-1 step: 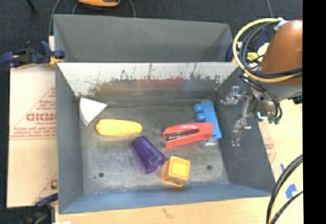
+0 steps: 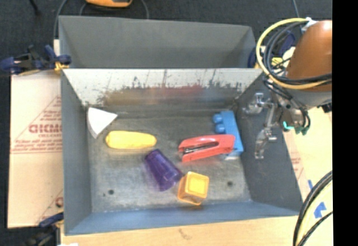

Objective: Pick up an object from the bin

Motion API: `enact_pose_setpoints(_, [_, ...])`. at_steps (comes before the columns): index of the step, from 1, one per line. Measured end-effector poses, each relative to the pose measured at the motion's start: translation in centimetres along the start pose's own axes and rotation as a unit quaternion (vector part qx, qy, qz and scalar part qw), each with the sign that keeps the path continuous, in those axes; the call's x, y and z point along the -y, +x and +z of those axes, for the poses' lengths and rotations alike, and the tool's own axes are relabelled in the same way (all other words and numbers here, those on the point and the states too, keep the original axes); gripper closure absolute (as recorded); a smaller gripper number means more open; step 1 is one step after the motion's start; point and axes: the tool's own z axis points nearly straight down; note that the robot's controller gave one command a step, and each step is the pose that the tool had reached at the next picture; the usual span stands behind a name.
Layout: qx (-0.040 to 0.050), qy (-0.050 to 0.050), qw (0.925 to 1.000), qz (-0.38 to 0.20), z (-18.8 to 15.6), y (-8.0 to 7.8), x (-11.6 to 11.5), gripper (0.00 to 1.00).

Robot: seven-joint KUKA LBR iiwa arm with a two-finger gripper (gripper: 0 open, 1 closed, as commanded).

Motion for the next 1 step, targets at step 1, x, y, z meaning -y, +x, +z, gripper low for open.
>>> enact_pose_setpoints(1, [0.0037, 0.000, 0.9995, -0.030, 3.02, 0.39, 0.41, 0.00])
